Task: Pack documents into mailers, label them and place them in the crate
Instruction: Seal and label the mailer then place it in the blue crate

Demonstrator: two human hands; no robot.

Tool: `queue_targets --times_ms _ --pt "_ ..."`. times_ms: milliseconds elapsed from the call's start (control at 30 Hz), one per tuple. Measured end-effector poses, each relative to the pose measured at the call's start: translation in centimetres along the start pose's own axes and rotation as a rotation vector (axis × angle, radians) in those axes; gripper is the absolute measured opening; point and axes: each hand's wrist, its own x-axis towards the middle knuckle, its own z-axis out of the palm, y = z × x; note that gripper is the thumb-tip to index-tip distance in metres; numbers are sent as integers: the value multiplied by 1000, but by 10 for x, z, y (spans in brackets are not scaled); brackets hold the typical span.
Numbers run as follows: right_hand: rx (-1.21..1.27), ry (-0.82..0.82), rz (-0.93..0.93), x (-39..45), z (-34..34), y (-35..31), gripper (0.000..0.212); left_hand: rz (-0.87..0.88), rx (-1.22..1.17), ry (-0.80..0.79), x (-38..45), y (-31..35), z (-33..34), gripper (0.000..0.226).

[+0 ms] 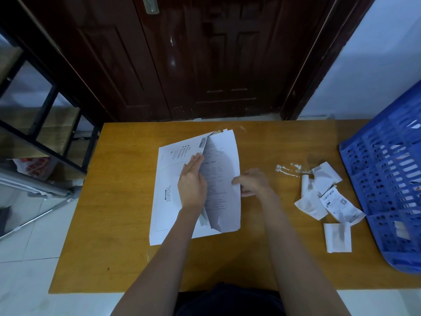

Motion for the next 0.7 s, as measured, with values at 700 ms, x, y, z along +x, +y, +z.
queue_targets --times_ms 700 --pt "-73 62 -119 5 41 -8 9 69 -31 82 -2 15 -1 45"
